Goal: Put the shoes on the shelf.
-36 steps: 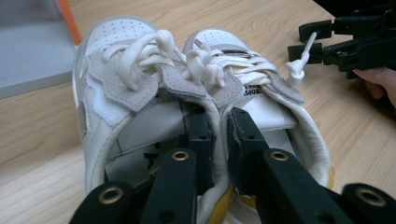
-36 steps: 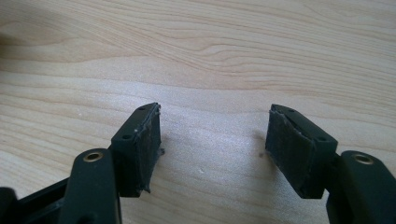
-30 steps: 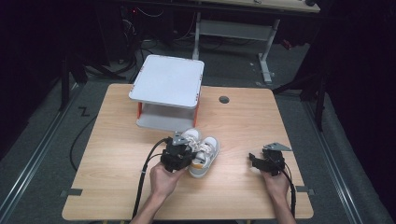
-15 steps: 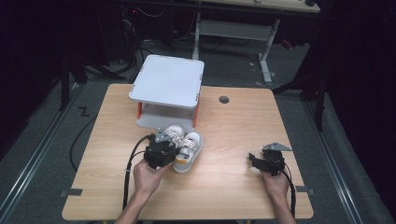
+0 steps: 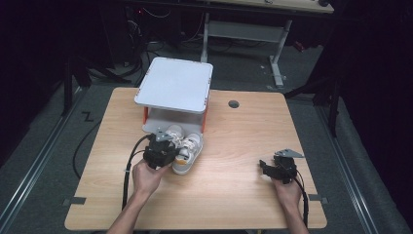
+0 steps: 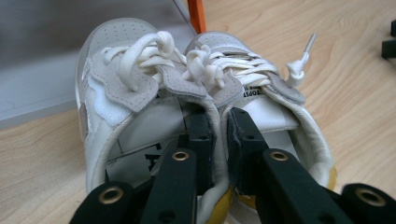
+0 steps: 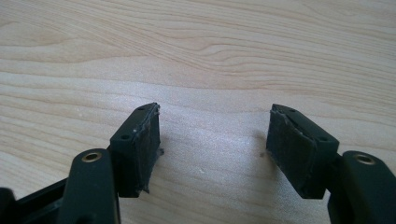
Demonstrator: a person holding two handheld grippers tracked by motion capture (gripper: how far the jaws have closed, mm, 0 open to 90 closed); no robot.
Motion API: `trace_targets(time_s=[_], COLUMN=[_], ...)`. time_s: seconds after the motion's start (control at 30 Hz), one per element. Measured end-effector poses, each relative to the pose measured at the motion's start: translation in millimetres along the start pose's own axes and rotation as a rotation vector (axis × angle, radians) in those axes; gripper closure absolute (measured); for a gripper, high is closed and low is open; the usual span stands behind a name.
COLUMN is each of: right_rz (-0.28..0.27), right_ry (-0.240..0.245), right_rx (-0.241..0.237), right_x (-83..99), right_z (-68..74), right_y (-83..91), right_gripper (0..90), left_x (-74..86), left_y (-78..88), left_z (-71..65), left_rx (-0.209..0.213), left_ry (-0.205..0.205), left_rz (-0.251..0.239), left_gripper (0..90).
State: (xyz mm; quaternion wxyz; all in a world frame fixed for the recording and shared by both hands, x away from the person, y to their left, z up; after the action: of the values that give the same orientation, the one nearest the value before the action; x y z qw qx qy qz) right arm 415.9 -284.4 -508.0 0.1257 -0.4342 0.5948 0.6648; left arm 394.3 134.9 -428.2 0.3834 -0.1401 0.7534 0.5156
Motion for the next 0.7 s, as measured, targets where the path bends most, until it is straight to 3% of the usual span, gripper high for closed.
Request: trace_targets(time_s=[0.2,0.43,0.6,0.7], right_rz=[0.0,0.0,0.001,0.001], right_ry=[0.001,0.001,0.0,0.0], right_rx=[-0.001,-0.002,-0.003,-0.003], right_x=[0.0,0.0,0.0,0.0], right_z=[-0.1,-0.1,0.2,0.2], right_y=[-0.1,-0.1,0.0,0.0], right_gripper=[34.7,34.7,34.7,34.7], left_x=[-6.1,-11.4,-19.3,-22.6], left_y=[-4.4,-9.6,-17.9,-24.0], left_z=[10.7,27.1,32.8,37.3], left_rx=[-0.034,-0.061,-0.109,-0.105], left_ry=[-0.005,0.046,0.034,0.056], left_rz=[0.004,-0.034,-0.032,-0.041], left_gripper=[81.0,81.0,80.9,80.9])
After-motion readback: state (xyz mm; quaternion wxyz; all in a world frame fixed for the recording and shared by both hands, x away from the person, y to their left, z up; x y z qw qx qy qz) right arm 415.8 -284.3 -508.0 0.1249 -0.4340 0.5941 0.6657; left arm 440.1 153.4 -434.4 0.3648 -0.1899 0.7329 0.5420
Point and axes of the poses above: each handheld gripper's, and its own axes: y roughly backward along the jaws, x roughly out of its underside, z roughly to its left, the point moved 1 cm from there along -y, roughly forward along the jaws, and after that the axes turned 5 degrees about y, right-handed, at the moved point
